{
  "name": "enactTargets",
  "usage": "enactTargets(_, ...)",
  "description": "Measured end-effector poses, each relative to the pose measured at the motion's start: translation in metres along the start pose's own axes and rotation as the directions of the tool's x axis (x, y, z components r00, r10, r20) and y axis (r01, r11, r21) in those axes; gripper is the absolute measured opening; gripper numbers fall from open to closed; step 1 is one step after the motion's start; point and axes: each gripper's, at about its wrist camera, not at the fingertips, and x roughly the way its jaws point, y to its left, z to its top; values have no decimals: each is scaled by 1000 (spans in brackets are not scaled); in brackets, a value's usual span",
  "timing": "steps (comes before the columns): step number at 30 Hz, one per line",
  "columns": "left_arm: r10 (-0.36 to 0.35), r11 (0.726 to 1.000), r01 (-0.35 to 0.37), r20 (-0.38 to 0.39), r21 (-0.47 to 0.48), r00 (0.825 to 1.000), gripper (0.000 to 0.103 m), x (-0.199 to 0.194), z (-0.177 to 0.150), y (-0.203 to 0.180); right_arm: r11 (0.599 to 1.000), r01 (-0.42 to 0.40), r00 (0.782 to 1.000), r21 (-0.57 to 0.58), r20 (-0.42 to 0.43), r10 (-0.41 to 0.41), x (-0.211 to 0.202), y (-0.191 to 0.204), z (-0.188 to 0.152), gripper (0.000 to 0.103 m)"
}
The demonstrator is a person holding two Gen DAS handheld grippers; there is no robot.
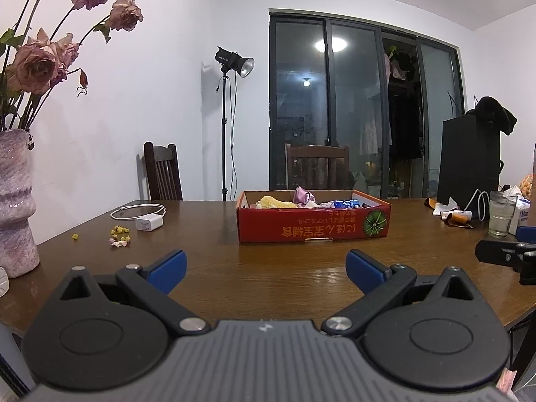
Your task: Organize soft objects
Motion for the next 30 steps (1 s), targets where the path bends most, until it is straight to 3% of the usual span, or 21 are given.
enactTargets(25,-3,1000,3,39,-13,999,103,-5,4,2,1000,1,1000,13,24,-2,-3,-6,2,103)
enactTargets(30,-36,999,34,91,18,995,103,-11,0,2,1000,13,999,21,42,-14,-5,-5,2,103)
